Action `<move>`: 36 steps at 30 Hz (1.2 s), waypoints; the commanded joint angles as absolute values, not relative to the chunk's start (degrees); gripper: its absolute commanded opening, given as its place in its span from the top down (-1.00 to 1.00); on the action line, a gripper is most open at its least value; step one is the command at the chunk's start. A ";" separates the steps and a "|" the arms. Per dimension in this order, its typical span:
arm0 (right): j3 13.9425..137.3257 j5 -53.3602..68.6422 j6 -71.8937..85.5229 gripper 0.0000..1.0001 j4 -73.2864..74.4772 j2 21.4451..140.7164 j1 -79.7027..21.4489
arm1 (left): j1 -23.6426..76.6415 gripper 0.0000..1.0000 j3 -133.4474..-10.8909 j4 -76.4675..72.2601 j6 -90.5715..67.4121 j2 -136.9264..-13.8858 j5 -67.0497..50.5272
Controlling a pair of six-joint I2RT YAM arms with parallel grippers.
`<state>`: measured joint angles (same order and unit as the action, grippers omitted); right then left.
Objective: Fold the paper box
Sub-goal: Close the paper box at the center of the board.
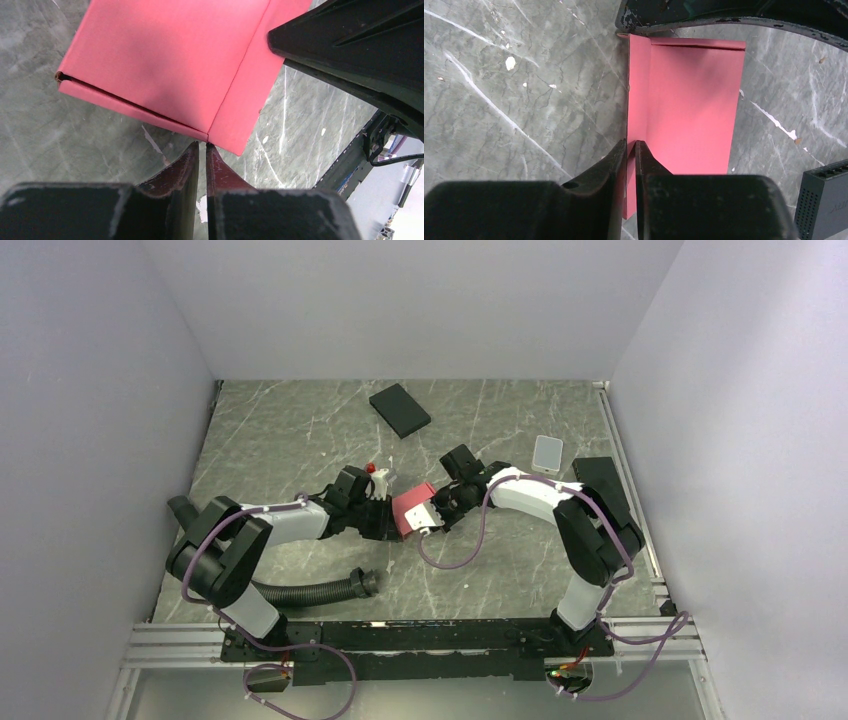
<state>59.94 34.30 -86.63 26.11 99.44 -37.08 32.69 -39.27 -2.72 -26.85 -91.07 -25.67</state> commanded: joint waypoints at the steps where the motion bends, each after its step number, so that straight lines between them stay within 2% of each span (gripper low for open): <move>1: 59.47 33.60 -87.50 0.71 28.74 101.06 -37.70 | 32.52 0.70 -40.92 -4.66 -27.26 -91.60 -26.73; 36: 62.35 30.15 -84.92 0.54 30.76 106.22 -38.32 | 32.08 0.70 -40.35 -3.98 -26.89 -90.85 -26.80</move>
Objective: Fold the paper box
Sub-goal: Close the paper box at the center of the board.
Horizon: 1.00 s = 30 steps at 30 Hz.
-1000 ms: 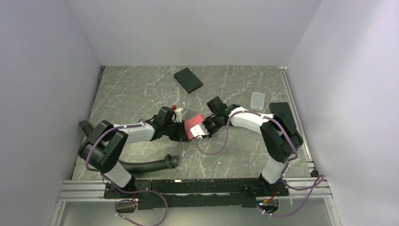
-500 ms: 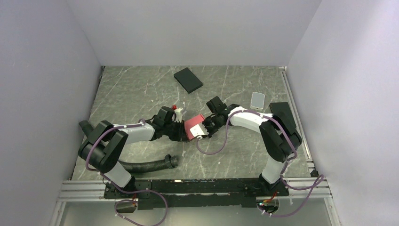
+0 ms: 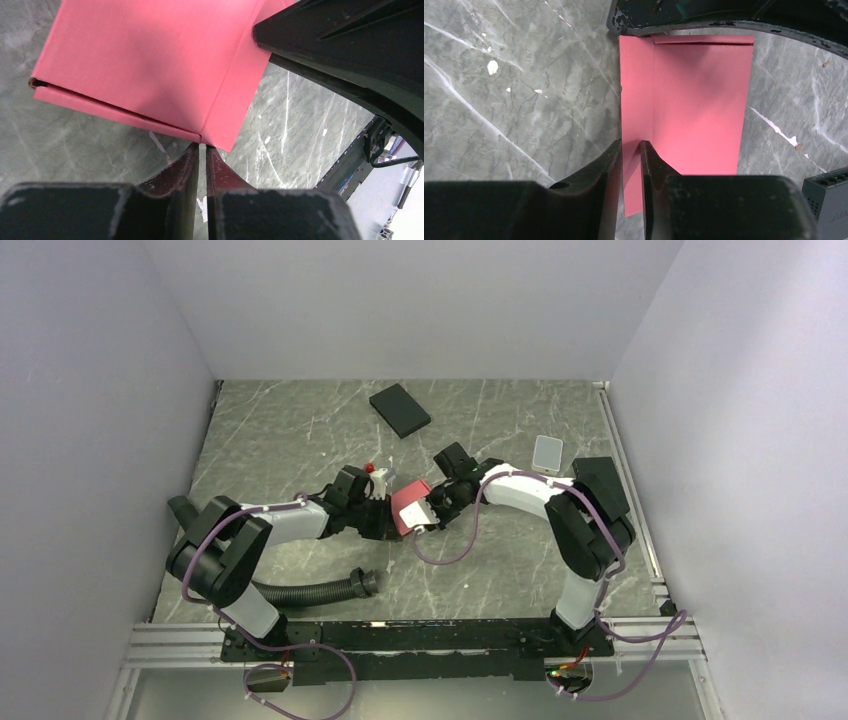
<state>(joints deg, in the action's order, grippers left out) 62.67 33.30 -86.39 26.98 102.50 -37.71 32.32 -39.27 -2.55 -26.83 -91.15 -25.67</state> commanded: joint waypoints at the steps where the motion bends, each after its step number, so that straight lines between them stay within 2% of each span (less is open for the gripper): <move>1: 62.40 30.15 -84.84 0.54 30.84 106.32 -38.32 | 32.08 0.70 -40.30 -3.80 -26.77 -90.61 -26.81; 20: 64.02 32.12 -82.40 0.54 31.20 105.93 -38.24 | 29.97 0.66 -41.34 5.93 -24.73 -81.30 -23.20; 26: 64.92 33.71 -81.36 0.53 32.07 105.04 -38.23 | 29.36 0.53 -42.45 6.80 -24.77 -77.58 -22.35; 30: 66.34 36.15 -80.68 0.41 34.13 103.23 -37.89 | 29.25 0.36 -43.98 7.53 -23.44 -75.16 -20.25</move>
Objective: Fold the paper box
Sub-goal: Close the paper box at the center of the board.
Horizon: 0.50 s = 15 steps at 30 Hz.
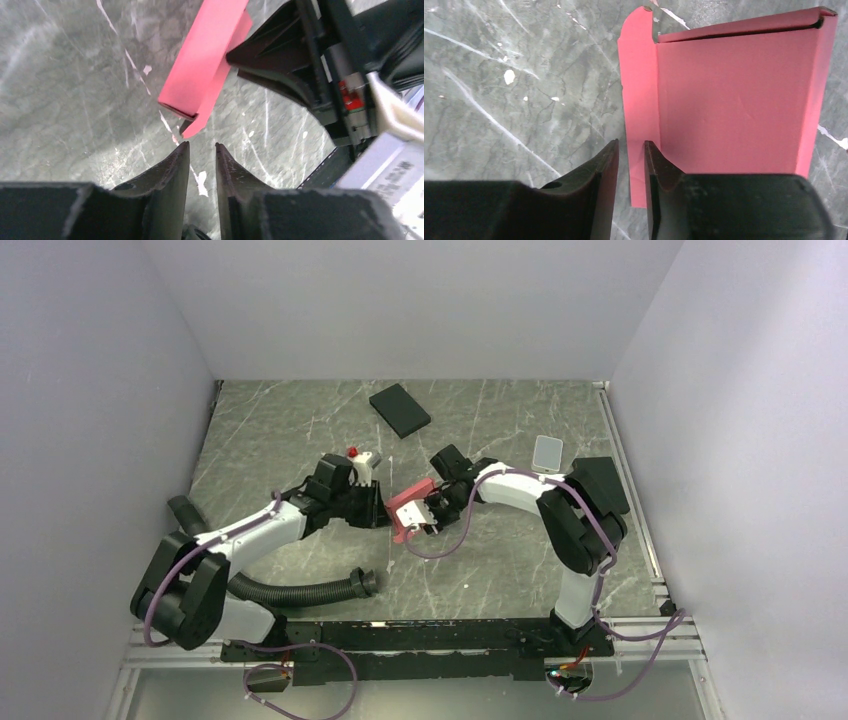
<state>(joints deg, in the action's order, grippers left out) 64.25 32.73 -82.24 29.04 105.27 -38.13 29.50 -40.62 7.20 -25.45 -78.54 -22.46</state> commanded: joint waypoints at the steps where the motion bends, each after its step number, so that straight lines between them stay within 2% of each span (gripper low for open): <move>1: 66.76 36.96 -80.54 0.39 34.76 102.66 -37.74 | 29.19 0.30 -44.24 7.81 -22.94 -74.54 -19.38; 6: 68.17 39.68 -79.75 0.33 37.30 101.10 -37.31 | 29.05 -0.23 -46.06 6.92 -20.21 -72.18 -14.04; 8: 68.36 40.40 -79.63 0.31 37.96 100.71 -37.04 | 28.94 -0.38 -47.09 6.27 -18.98 -72.70 -12.60; 15: 69.25 44.99 -78.94 0.22 40.09 98.81 -34.88 | 27.20 -0.43 -53.60 6.23 -14.45 -81.34 -13.29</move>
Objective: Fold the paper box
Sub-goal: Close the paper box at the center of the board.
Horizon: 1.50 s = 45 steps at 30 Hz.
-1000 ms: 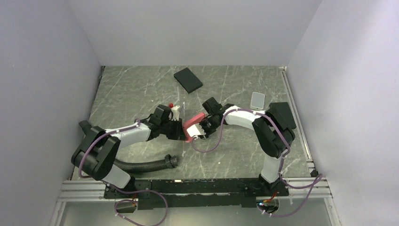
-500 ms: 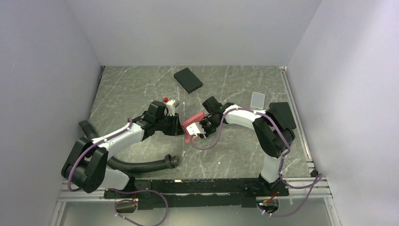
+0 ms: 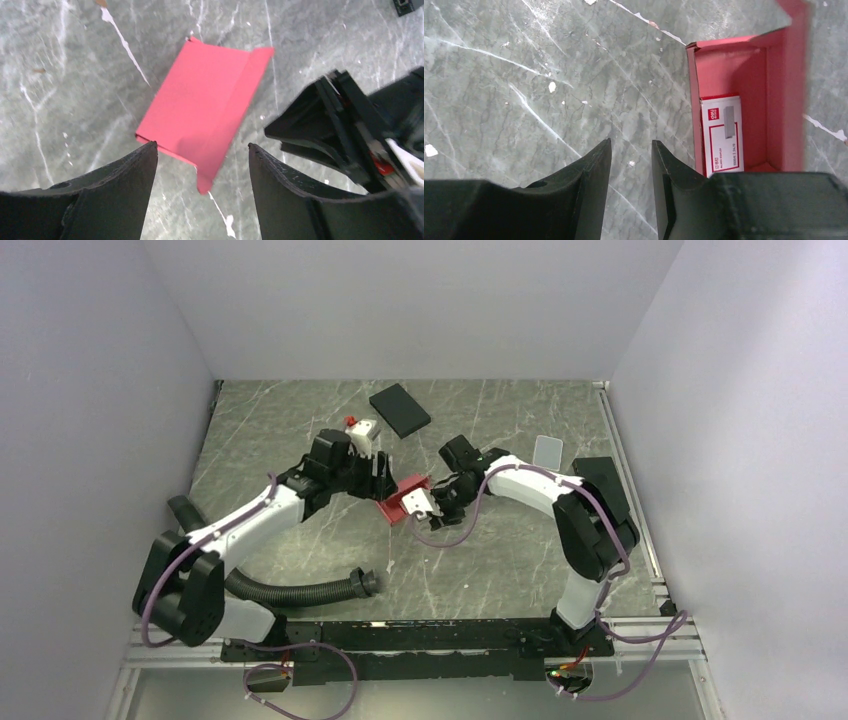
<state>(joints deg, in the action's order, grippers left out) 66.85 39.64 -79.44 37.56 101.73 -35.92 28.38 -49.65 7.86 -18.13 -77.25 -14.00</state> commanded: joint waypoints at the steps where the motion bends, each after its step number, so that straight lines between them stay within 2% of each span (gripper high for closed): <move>1: 69.33 45.49 -78.88 0.21 40.28 98.70 -34.69 | 26.86 -0.43 -54.30 6.09 -13.96 -82.56 -13.39; 6: 69.00 47.93 -78.75 0.17 40.81 97.10 -33.36 | 25.74 -0.40 -54.94 4.21 -12.77 -85.30 -13.54; 10: 69.38 51.41 -79.65 0.05 42.34 95.29 -31.68 | 24.29 -0.34 -52.57 0.54 -13.63 -84.97 -15.02; 13: 69.73 53.06 -79.40 -0.01 42.39 94.15 -30.69 | 23.40 -0.23 -52.80 -1.08 -14.49 -87.08 -19.66; 21: 70.82 55.43 -77.08 -0.04 42.33 92.08 -24.72 | 23.03 0.24 -56.73 1.79 -15.21 -97.80 -31.06; 23: 69.93 54.93 -76.81 -0.08 40.84 91.30 -23.89 | 23.03 0.29 -56.22 1.73 -15.46 -99.04 -32.47; 32: 66.08 48.84 -77.24 -0.36 34.20 91.56 -26.92 | 23.03 0.32 -55.26 2.92 -15.58 -102.79 -33.84; 41: 60.45 37.12 -77.85 -0.35 22.53 97.16 -36.04 | 23.03 0.30 -55.72 4.28 -16.25 -104.75 -33.09; 45: 58.12 32.14 -77.72 -0.24 17.44 99.07 -37.87 | 23.03 0.28 -55.89 4.46 -16.67 -104.52 -32.65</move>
